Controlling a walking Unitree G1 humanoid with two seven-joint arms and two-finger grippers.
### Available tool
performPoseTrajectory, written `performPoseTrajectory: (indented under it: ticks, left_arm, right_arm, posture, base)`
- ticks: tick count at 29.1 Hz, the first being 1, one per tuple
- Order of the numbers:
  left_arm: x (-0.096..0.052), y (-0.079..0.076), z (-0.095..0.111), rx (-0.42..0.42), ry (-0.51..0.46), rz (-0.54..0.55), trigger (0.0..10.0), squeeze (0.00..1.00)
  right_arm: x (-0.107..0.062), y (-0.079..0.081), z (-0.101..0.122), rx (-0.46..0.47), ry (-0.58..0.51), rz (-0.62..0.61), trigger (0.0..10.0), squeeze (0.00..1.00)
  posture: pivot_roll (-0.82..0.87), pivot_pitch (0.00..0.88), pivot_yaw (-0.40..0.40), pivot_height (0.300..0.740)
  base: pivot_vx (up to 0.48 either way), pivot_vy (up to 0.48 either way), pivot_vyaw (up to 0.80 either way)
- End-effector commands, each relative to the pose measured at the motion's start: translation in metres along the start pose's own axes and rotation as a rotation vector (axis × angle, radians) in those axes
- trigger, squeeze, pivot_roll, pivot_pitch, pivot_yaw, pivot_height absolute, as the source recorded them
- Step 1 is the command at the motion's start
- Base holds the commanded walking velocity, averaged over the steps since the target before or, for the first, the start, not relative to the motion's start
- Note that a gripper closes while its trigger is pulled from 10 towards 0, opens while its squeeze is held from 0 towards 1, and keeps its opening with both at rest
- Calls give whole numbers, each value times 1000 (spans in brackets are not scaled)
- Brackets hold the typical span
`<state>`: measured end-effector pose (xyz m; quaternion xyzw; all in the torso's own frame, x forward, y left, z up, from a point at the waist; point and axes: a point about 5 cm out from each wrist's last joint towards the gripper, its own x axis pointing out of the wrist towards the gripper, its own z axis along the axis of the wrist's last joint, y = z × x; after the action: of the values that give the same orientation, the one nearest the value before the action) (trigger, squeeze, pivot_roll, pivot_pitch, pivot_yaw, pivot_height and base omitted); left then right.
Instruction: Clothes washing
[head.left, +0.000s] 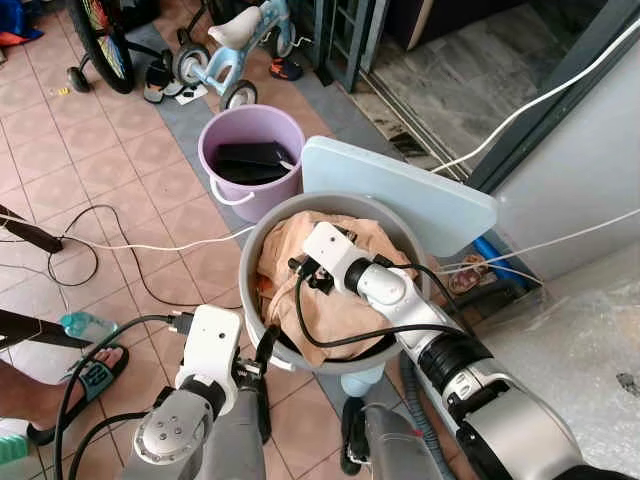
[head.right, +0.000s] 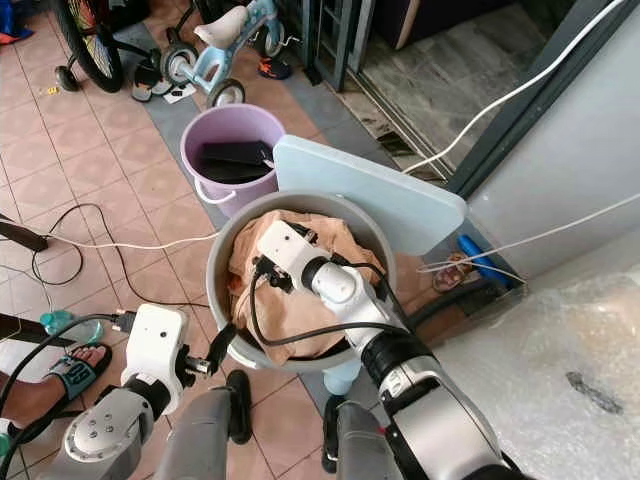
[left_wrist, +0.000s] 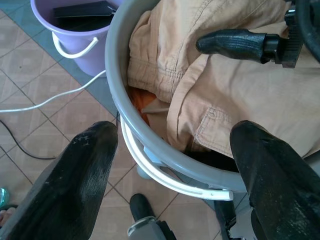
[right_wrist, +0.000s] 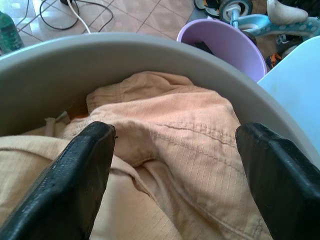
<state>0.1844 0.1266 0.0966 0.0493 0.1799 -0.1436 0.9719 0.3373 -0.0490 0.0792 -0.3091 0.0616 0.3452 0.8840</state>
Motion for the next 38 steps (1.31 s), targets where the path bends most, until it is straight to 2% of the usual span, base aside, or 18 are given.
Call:
performPoseTrajectory:
  ticks: [1,2,3,7,11,12,13,14,15,21,23,26,29,38]
  left_arm:
    - [-5,-2,-2,4,24,-1,10000,0]
    - [-5,-2,-2,4,24,-1,10000,0]
    - [-6,-3,-2,7,30,-7,10000,0]
    - [-6,-3,-2,13,37,-15,10000,0]
    - [-5,-3,-1,16,42,-16,10000,0]
    - [-5,-4,-1,18,44,-16,10000,0]
    - [-4,-4,-1,19,44,-16,10000,0]
    - [-4,-4,-1,20,44,-15,10000,0]
    - [-4,-4,-1,22,44,-15,10000,0]
    - [0,-3,-1,32,42,-9,10000,0]
    - [2,-3,1,45,33,-13,10000,0]
    - [6,-3,3,51,15,-11,10000,0]
    - [10,-2,4,51,12,-8,10000,0]
    - [16,-1,6,60,-8,6,10000,0]
  right_arm:
    - [-1,8,-14,-27,71,3,10000,1000]
    - [-1,8,-14,-27,71,3,10000,1000]
    - [-3,11,-23,-24,116,9,10000,1000]
    - [-9,17,-44,-88,210,12,10000,1000]
    - [-10,23,-49,-110,229,25,10000,1000]
    - [-11,27,-51,-98,234,44,0,953]
    - [-11,29,-52,-82,234,53,0,545]
    - [-11,30,-52,-70,233,58,0,545]
    - [-11,32,-52,-56,229,61,0,0]
    - [-12,34,-53,29,224,64,0,0]
    - [-12,31,-53,64,224,40,0,0]
    - [-12,20,-54,179,219,-18,0,0]
    - [-13,13,-55,246,217,-43,0,0]
    - [-21,3,-65,309,245,-80,0,0]
  posture:
    - [177,379,-36,740]
    - [177,379,-36,740]
    - [176,381,-33,740]
    - [179,377,-29,740]
    - [177,373,-30,740]
    - [177,373,-31,740]
    - [179,370,-32,740]
    - [179,370,-32,740]
    - [180,368,-33,740]
    - [172,355,-35,740]
    - [169,350,-35,740]
    - [159,337,-36,740]
    - [155,327,-38,740]
    - [151,308,-50,740]
  base:
    - [0,0,0]
    - [0,0,0]
    - [0,0,0]
    - [0,0,0]
    - [0,0,0]
    - [0,0,0]
    - [0,0,0]
    - [0,0,0]
    - [0,0,0]
    - [0,0,0]
    - [0,0,0]
    - [0,0,0]
    - [0,0,0]
    - [0,0,0]
